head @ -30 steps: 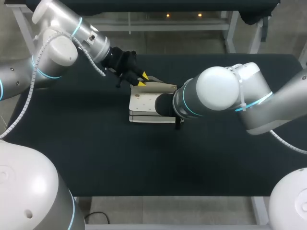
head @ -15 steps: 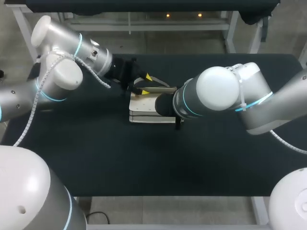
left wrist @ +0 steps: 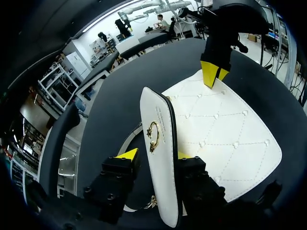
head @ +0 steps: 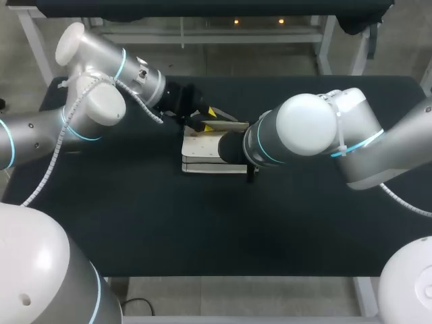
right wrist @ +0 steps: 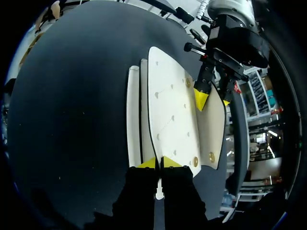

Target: Pick up the bag, open it, inspect its contents, close it, and place it on the opposite side

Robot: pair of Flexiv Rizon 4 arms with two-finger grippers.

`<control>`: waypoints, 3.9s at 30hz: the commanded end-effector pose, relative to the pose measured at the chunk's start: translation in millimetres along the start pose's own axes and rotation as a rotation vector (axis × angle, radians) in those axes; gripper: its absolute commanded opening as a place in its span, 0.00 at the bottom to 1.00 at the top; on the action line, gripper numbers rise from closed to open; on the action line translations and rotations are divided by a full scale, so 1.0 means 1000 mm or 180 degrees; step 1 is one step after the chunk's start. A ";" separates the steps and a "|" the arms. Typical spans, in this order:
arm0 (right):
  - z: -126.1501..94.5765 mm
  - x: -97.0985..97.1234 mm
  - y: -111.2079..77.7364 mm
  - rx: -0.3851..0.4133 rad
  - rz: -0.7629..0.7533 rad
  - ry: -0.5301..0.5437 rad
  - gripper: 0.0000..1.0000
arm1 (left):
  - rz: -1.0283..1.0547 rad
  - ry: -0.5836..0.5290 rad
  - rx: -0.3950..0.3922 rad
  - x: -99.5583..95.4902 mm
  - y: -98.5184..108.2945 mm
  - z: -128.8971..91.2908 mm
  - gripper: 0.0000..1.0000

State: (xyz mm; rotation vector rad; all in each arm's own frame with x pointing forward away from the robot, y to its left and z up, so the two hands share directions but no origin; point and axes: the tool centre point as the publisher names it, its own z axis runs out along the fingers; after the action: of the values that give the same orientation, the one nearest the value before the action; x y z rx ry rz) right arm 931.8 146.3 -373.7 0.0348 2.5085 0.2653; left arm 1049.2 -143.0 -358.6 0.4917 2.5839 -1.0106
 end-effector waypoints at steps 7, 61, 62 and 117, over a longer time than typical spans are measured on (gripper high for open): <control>0.000 0.002 -0.002 -0.0015 0.0003 -0.0016 0.00 | -0.0093 0.0084 -0.0068 -0.008 0.005 0.009 0.00; -0.069 -0.038 0.021 0.0221 0.0160 0.0062 0.00 | -0.0288 -0.0117 -0.0012 -0.044 -0.028 -0.052 0.00; -0.069 -0.038 0.021 0.0221 0.0160 0.0062 0.00 | -0.0288 -0.0117 -0.0012 -0.044 -0.028 -0.052 0.00; -0.030 -0.137 0.043 0.0257 -0.0800 -0.0548 0.00 | -0.0709 0.0048 0.0052 -0.046 -0.066 -0.097 0.00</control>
State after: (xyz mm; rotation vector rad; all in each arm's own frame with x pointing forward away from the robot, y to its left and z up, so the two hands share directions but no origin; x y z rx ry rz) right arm 1017.5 163.1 -262.3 -0.2265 2.3073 0.0776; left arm 1050.9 -131.8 -233.5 0.2273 2.7047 -1.0962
